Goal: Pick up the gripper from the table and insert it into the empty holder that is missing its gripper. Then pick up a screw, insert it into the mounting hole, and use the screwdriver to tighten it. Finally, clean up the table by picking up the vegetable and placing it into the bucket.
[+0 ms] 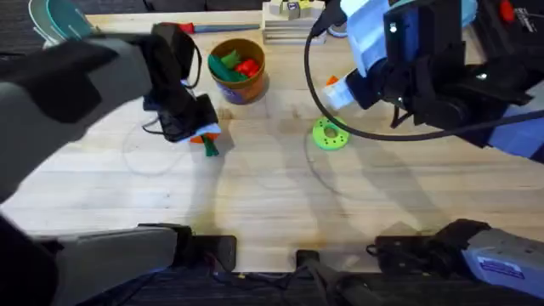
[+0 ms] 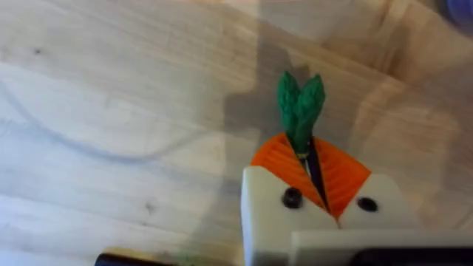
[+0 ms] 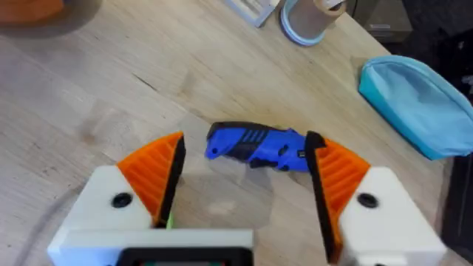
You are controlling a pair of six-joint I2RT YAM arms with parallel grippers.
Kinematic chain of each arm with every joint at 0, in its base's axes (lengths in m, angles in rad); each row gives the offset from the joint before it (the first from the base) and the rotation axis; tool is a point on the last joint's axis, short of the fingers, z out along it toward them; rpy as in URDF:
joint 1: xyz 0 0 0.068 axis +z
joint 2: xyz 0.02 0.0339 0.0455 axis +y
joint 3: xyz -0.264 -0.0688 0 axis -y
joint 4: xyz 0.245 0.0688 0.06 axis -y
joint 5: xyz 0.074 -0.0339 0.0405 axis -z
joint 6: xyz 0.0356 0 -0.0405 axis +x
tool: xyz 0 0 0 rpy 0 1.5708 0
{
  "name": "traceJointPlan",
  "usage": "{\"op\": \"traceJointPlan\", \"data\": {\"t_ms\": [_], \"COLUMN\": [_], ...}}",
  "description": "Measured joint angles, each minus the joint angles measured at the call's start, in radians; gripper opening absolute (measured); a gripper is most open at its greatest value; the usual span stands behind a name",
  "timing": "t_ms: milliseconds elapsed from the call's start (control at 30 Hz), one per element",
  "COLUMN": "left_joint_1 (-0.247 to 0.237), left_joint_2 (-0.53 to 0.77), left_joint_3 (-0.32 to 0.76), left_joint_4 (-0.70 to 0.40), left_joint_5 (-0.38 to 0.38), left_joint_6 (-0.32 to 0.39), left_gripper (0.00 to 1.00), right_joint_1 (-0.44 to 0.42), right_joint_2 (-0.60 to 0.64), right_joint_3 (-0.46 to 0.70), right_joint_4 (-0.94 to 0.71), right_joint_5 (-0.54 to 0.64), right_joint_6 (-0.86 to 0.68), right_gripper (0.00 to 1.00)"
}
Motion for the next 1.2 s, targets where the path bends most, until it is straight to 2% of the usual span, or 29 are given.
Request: {"op": "traceJointPlan", "data": {"t_ms": [67,167,267,367,600,667,833,900,1000,1200], "left_joint_1": [0.0,0.0,0.0,0.0,0.003,0.003,0.003,0.003,0.003,0.003], "left_joint_2": [-0.023,-0.079,-0.132,-0.156,-0.062,-0.028,0.044,0.064,0.077,0.063], "left_joint_3": [0.064,0.178,0.258,0.276,0.276,0.276,0.276,0.276,0.276,0.276], "left_joint_4": [-0.058,-0.056,0.031,0.14,0.321,0.342,0.348,0.348,0.349,0.355], "left_joint_5": [-0.002,-0.002,-0.002,0.016,0.166,0.191,0.231,0.25,0.269,0.315], "left_joint_6": [0.0,0.0,0.0,0.0,-0.001,-0.005,-0.034,-0.042,-0.046,-0.04], "left_gripper": [0.027,0.027,0.027,0.027,0.049,0.168,0.904,0.961,0.965,0.967], "right_joint_1": [0.0,0.0,0.0,0.0,0.0,0.0,0.0,0.0,0.0,0.0], "right_joint_2": [0.0,0.0,0.0,0.0,0.0,0.0,0.0,0.0,0.0,-0.002], "right_joint_3": [0.0,0.0,0.0,0.0,0.0,0.0,0.0,0.0,0.0,0.0], "right_joint_4": [0.0,0.0,0.004,0.013,0.023,0.026,0.029,0.029,0.029,0.029], "right_joint_5": [0.0,0.0,0.0,0.0,0.0,0.0,0.0,0.0,0.0,-0.023], "right_joint_6": [0.0,0.0,0.0,0.0,0.003,0.003,0.003,0.005,0.032,0.179], "right_gripper": [0.932,0.932,0.932,0.932,0.932,0.931,0.932,0.931,0.933,0.934]}}
